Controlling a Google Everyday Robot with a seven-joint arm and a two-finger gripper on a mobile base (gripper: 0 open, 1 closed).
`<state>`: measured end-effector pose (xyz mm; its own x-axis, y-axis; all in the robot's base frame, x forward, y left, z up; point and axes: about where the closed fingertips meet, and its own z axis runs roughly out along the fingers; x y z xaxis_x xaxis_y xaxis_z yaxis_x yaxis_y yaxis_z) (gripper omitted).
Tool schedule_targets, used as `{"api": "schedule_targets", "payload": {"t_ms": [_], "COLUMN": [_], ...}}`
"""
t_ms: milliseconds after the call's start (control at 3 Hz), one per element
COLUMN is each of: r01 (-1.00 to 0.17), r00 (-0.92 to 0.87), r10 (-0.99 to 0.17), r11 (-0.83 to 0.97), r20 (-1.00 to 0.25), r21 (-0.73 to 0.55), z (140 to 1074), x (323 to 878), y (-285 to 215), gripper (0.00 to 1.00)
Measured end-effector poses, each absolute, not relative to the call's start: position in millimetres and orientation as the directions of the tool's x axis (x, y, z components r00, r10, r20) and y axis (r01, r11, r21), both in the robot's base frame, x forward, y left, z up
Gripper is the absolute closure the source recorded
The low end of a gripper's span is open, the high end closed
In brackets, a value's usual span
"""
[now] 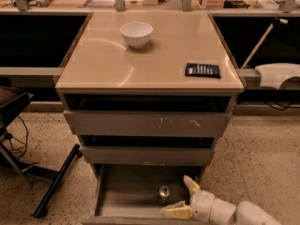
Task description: Pick redbull can from bottom drawer and place on counter
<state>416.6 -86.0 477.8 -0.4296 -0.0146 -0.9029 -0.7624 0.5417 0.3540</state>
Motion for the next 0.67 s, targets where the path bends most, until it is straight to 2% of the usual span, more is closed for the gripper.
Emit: {"api": "schedule_targets", "payload": {"t_ms": [667], "r01": [-0.778], "r00": [-0.399], "r10": [-0.005], "r11": [0.532], "r20": [-0.917], "r21": [0.336], "z": [485.0], "x": [423.5], "y": [-78.5], "gripper": [0.0]}}
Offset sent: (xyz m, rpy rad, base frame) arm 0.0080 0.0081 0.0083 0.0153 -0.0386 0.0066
